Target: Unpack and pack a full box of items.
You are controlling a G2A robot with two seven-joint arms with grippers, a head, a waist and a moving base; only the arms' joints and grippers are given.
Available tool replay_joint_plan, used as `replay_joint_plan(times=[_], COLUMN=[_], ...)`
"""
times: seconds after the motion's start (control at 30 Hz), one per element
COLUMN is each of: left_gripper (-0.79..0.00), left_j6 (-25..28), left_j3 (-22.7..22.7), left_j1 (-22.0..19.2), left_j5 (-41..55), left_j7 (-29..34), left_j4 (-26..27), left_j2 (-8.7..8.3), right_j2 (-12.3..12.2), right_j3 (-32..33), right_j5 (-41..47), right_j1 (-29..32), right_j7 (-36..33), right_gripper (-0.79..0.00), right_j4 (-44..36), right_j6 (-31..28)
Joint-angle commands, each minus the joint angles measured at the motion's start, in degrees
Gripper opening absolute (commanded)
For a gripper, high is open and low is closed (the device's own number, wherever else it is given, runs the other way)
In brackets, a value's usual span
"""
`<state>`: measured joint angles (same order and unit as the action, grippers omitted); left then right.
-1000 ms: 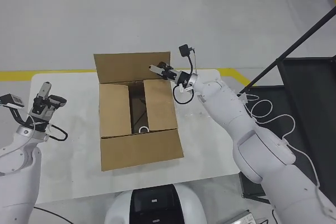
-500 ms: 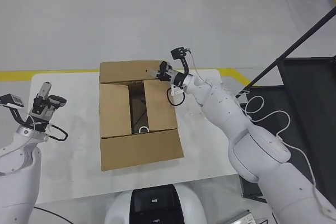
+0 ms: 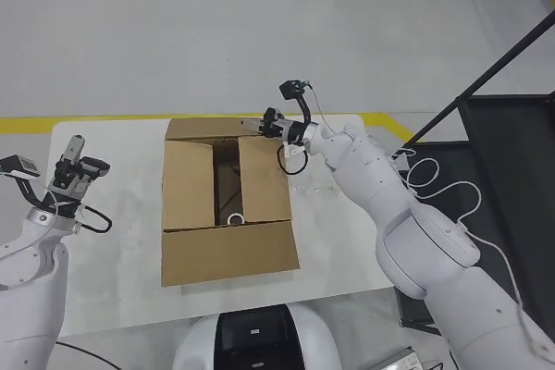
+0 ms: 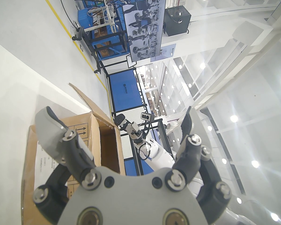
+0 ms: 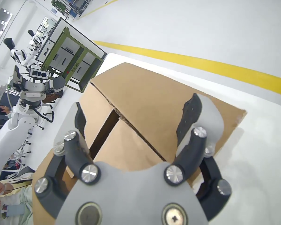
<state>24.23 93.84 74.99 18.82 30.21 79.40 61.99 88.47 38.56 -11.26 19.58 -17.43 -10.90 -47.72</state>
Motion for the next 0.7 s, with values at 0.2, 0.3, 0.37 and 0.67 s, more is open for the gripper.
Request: replay_joint_plan(times=[0.2, 0.3, 0.37, 0.67], left_gripper=[0.000, 0.000, 0.000, 0.000], left_j6=[0.0, 0.0, 0.0, 0.0], left_j3=[0.0, 0.0, 0.0, 0.0], left_j1=[0.0, 0.0, 0.0, 0.0], left_j5=[0.0, 0.0, 0.0, 0.0], left_j7=[0.0, 0.0, 0.0, 0.0], left_j4=[0.0, 0.0, 0.0, 0.0], left_j2=[0.00, 0.00, 0.00, 0.00], right_j2=[-0.8, -1.2, -1.3, -2.2], right_j3=[2.6, 3.8, 4.9, 13.2], right_j5=[3.8, 5.6, 8.7, 35.6], right_j1=[-0.3, -0.4, -0.1, 4.0], right_j7=[-3.5, -4.2, -7.4, -35.2], right_gripper=[0.000, 0.000, 0.000, 0.000], right_j4=[-1.0, -1.9, -2.8, -12.6], right_j6=[-3.8, -6.3, -6.9, 6.3])
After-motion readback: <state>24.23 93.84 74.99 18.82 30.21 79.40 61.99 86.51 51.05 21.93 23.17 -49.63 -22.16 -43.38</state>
